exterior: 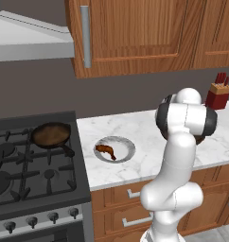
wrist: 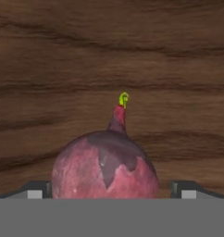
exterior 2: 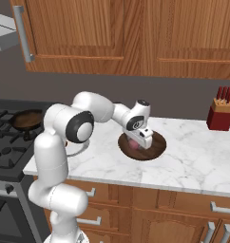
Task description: Place the chicken drumstick on the plate and place the onion on the same plate.
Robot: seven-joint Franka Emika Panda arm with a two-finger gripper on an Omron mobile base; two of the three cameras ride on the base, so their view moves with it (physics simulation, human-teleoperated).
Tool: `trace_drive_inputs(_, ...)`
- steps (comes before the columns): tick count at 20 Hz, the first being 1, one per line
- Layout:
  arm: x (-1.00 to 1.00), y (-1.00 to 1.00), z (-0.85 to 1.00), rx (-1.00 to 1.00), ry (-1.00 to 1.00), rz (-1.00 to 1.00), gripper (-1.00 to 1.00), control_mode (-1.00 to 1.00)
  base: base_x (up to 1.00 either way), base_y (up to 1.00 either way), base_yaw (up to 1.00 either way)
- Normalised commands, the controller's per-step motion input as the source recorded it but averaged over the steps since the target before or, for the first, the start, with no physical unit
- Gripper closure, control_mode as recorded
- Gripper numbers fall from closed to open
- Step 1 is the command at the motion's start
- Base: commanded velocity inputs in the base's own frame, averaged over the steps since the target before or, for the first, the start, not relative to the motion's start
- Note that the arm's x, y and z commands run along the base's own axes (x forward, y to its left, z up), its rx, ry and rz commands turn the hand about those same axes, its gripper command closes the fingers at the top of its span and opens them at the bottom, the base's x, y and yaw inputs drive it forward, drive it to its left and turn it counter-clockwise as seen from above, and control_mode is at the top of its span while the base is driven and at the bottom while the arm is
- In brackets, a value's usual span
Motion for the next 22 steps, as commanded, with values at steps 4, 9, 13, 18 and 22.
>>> trace_drive_inputs(4,0.00,0.00,-0.10,0.03,0.00,-0.09,1.00,-1.00,0.00,0.00,0.00)
trace_drive_inputs(9,-0.08,-0.08,-0.07,0.02,0.00,-0.10,1.00,-1.00,0.00,0.00,0.00)
trace_drive_inputs(13,-0.17,-0.15,-0.02,0.01,0.00,-0.11,1.00,-1.00,0.00,0.00,0.00)
trace_drive_inputs(18,-0.25,-0.21,0.13,0.02,0.00,-0.07,1.00,-1.00,0.00,0.00,0.00)
trace_drive_inputs(22,-0.25,0.01,0.37,0.04,0.00,-0.01,1.00,-1.00,0.00,0.00,0.00)
